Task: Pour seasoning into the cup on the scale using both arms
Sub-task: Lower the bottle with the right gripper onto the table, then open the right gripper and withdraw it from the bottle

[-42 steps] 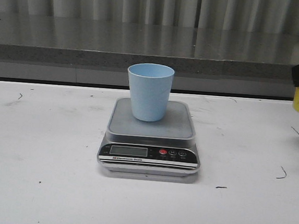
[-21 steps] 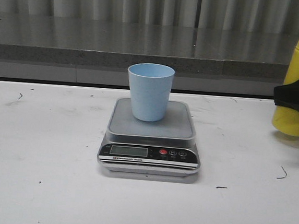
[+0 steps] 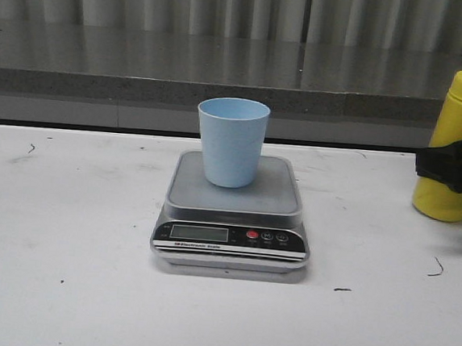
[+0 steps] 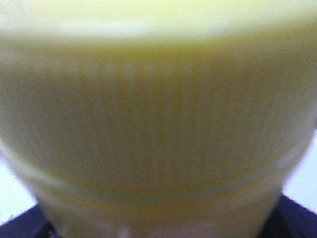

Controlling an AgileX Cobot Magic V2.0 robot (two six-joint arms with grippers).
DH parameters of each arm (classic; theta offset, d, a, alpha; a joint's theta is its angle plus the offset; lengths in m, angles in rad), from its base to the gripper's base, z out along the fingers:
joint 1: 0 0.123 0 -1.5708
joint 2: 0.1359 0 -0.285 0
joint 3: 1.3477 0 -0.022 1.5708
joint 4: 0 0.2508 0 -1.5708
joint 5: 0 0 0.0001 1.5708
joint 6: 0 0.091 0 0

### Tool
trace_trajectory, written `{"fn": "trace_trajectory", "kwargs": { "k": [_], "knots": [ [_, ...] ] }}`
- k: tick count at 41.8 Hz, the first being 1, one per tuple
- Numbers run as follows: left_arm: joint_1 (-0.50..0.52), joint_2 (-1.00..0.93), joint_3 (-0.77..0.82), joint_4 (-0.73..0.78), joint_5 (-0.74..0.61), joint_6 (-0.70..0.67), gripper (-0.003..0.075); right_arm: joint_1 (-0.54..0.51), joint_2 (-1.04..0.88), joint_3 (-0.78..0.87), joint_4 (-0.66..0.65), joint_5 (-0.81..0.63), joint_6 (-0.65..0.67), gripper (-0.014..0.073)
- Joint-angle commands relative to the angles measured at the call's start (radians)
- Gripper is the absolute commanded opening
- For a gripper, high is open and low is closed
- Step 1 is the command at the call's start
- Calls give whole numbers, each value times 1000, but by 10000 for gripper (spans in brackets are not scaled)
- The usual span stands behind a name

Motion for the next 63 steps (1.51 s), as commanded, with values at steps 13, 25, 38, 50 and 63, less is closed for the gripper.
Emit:
{"fn": "trace_trajectory", "kwargs": {
  "k": [13,25,38,50,63],
  "knots": [
    [-6,0,-25,-9,-67,2,438,-1,-51,-25,30,-67,-12,587],
    [-6,0,-25,-9,-67,2,438,-1,-54,-25,30,-58,-11,597],
    [-6,0,-25,-9,-67,2,438,-1,-112,41,45,-9,-11,597],
    [-6,0,-25,-9,-67,2,438,-1,-273,150,94,150,104,597],
    [-6,0,-25,-9,-67,2,438,123,-611,164,-69,765,379,596]
  ]
}}
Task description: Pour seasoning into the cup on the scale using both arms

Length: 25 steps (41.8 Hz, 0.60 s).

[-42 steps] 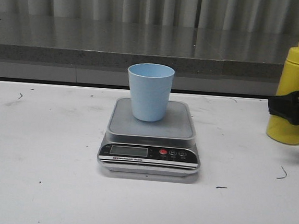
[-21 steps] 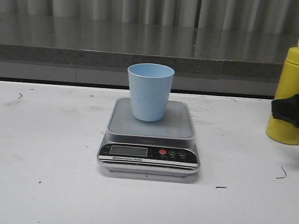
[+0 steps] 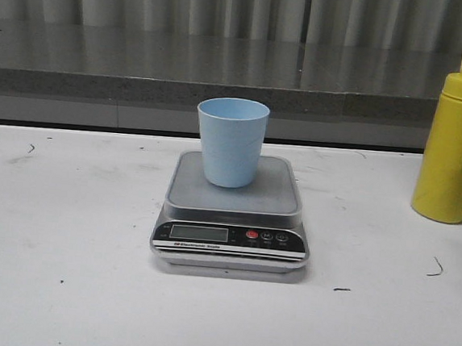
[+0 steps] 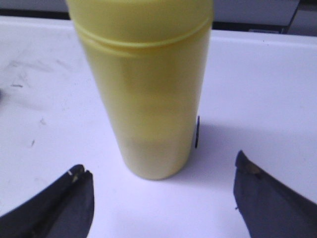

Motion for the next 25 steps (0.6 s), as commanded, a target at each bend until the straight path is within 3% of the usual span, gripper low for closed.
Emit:
{"fn": "trace_trajectory", "kwargs": {
  "k": [1,8,17,20,25],
  "knots": [
    [-6,0,-25,-9,-67,2,438,54,-143,-15,-74,155,118,596],
    [-6,0,-25,-9,-67,2,438,177,-310,-15,-175,413,310,596],
    [-6,0,-25,-9,-67,2,438,372,-431,-35,-99,636,302,594],
    [-6,0,-25,-9,-70,2,438,440,-432,-76,-21,772,222,594],
    [-6,0,-25,-9,-70,2,438,514,-431,-176,223,1005,-79,594]
  ]
}}
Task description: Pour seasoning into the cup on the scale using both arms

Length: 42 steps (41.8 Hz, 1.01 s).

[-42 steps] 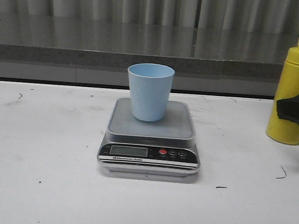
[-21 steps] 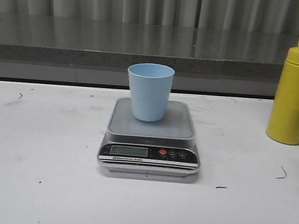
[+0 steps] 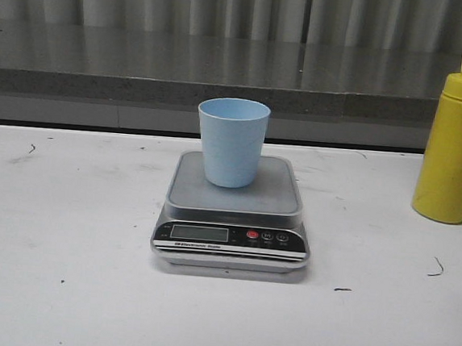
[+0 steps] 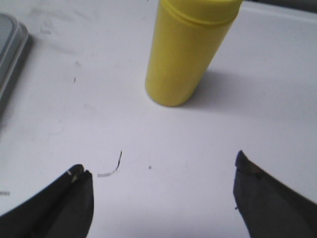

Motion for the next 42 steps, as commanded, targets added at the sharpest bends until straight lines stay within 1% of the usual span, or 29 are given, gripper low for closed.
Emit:
{"fn": "trace_trajectory", "kwargs": {
  "k": [1,3,5,8,11,14,18,32,42],
  "knots": [
    [-6,-1,-27,-8,-67,2,438,34,-22,-114,185,164,-249,594],
    [-6,-1,-27,-8,-67,2,438,30,-22,-162,309,223,-383,594],
    [-6,-1,-27,-8,-67,2,438,20,-30,-195,388,253,-489,594],
    [-6,-1,-27,-9,-67,2,438,-15,-63,-227,507,252,-601,594],
    [-6,-1,-27,-9,-67,2,438,-69,-116,-228,565,224,-653,594],
    [-6,-1,-27,-9,-67,2,438,-127,-174,-224,585,222,-672,594],
    [-6,-1,-27,-9,-67,2,438,-162,-252,-224,588,239,-710,594],
    [-6,-1,-27,-9,-67,2,438,-161,-482,-224,640,345,-718,594],
    [-6,-1,-27,-9,-67,2,438,-161,-548,-224,669,407,-747,594]
  ]
}}
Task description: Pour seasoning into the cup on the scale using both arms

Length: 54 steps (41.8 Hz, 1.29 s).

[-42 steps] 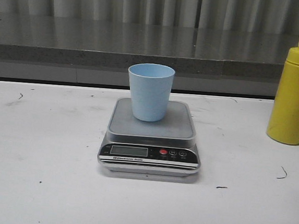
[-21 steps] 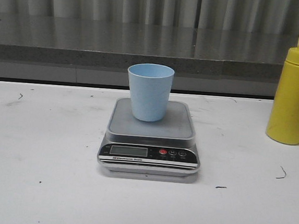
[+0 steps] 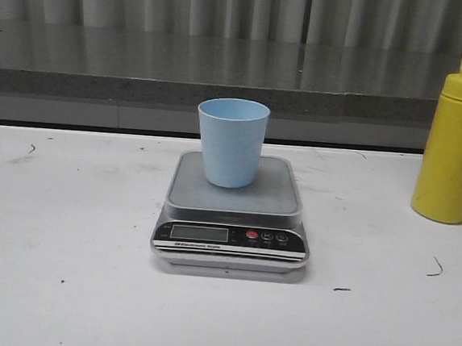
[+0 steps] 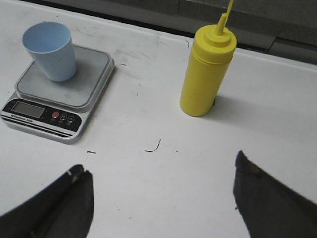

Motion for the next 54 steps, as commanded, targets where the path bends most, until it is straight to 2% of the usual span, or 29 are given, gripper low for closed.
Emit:
{"fn": "trace_trajectory", "kwargs": {
  "k": [1,13,16,22,26,31,34,54],
  "knots": [
    [-6,-1,-27,-7,-67,2,438,-7,-8,-32,11,-41,-18,594],
    [-6,-1,-27,-7,-67,2,435,-7,-9,-32,11,-44,-18,594],
    [-6,-1,-27,-7,-67,2,398,-7,-9,-32,11,-43,-18,565],
    [-6,-1,-27,-7,-67,2,244,-7,-9,-32,11,-42,-18,362],
    [-6,-1,-27,-9,-67,2,111,-7,-9,-32,11,-42,-18,182],
    [-6,-1,-27,-9,-67,2,-22,-7,-9,-32,11,-40,-18,-20],
    [-6,-1,-27,-9,-67,2,-20,-7,-9,-32,11,-40,-18,-111],
    [-6,-1,-27,-9,-67,2,-20,-7,-9,-32,7,-35,-18,-118]
  ]
}}
